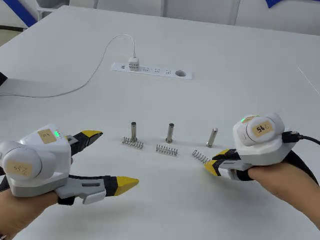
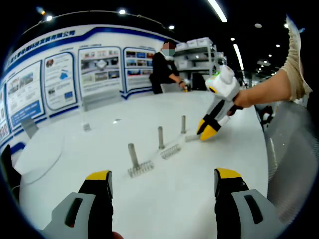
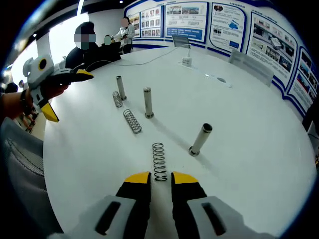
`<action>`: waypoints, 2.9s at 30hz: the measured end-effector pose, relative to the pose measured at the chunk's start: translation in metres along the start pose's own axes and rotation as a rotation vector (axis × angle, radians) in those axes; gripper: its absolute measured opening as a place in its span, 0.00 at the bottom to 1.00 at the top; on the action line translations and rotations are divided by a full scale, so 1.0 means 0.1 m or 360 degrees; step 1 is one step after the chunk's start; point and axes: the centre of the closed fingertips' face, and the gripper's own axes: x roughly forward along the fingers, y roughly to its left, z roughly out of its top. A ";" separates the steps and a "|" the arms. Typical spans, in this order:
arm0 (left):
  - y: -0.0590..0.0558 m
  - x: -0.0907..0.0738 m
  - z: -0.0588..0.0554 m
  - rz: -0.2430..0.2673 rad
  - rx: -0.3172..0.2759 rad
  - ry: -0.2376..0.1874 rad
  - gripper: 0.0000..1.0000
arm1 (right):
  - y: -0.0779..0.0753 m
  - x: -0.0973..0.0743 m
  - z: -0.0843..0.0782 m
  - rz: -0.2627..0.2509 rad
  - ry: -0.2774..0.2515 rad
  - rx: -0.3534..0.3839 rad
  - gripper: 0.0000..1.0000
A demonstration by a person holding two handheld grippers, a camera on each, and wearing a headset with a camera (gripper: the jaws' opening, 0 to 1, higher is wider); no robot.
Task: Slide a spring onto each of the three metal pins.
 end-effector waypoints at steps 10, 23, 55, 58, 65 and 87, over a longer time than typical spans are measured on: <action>0.00 0.00 -0.01 -0.0002 -0.0002 0.0004 0.85 | 0.01 0.00 -0.01 0.0026 0.0005 0.0022 0.15; -0.12 0.05 0.02 -0.0055 0.0020 0.0010 0.84 | 0.01 -0.01 -0.03 0.0054 0.0025 0.0010 0.11; -0.69 0.54 0.10 -0.0420 0.0127 0.0035 0.61 | 0.59 -0.29 0.23 0.0369 0.0016 -0.0512 0.11; -0.72 0.55 0.12 -0.0437 0.0139 0.0029 0.59 | 0.66 -0.31 0.23 0.0407 0.0020 -0.0562 0.11; -0.83 0.58 0.13 -0.0493 0.0183 0.0027 0.54 | 0.82 -0.36 0.22 0.0511 0.0045 -0.0710 0.11; -1.11 0.56 0.11 -0.0657 0.0332 0.0026 0.19 | 1.03 -0.44 0.14 0.0679 0.0114 -0.0963 0.11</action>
